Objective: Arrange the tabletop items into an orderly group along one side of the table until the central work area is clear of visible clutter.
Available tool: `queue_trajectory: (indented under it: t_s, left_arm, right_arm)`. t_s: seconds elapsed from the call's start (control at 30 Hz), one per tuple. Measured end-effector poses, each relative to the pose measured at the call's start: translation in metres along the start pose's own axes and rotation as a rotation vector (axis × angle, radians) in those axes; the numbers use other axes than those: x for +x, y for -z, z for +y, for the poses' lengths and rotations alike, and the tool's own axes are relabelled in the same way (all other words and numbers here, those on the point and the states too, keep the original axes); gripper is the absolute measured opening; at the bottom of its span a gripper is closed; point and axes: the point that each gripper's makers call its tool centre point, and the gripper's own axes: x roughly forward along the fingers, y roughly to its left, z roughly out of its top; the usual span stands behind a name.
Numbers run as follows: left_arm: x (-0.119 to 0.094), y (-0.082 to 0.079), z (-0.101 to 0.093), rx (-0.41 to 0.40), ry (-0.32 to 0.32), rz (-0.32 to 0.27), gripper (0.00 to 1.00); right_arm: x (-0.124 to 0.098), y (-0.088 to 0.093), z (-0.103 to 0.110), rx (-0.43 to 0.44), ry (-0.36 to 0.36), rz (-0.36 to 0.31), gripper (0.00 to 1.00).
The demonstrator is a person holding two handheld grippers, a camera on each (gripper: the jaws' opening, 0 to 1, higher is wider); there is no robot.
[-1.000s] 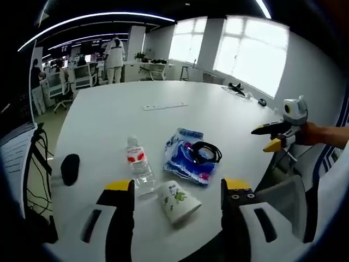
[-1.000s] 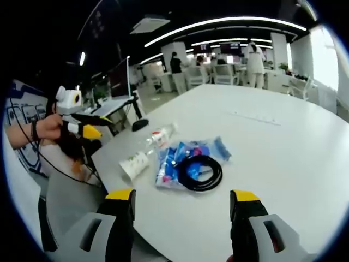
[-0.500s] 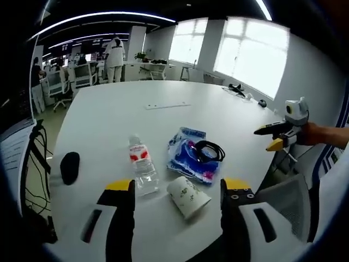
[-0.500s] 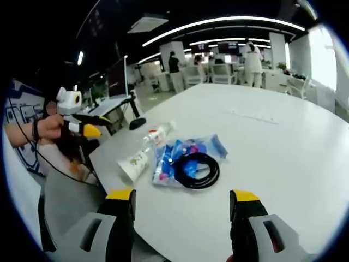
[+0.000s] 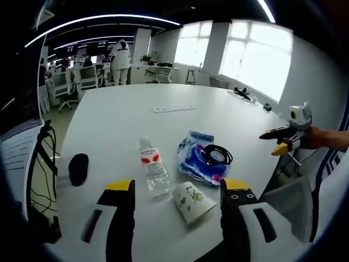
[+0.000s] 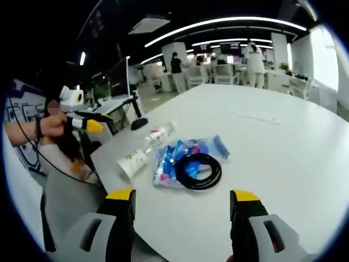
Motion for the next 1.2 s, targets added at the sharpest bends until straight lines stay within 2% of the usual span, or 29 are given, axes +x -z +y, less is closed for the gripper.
queue_trajectory:
  t_s: [0.27,0.4,0.67,0.93,1.2]
  left_arm:
    - [-0.002,0.008,0.001,-0.009,-0.011,0.017,0.64]
    - [-0.003,0.008,0.003,-0.023,-0.018,0.007,0.64]
    - [-0.001,0.012,0.015,-0.069,-0.037,0.002,0.64]
    - [0.012,0.007,0.02,-0.094,-0.039,0.005,0.62]
    - [0.034,0.005,0.026,-0.052,-0.04,0.044,0.61]
  right_arm:
    - [0.002,0.003,-0.003,0.011,-0.006,0.008,0.72]
    - [0.002,0.005,-0.006,0.011,-0.008,0.018,0.72]
    - [0.001,0.003,-0.01,0.037,-0.004,-0.001,0.72]
    - [0.001,0.008,-0.008,0.051,0.0,0.003,0.72]
    - [0.001,0.01,-0.004,0.063,0.003,0.001,0.72]
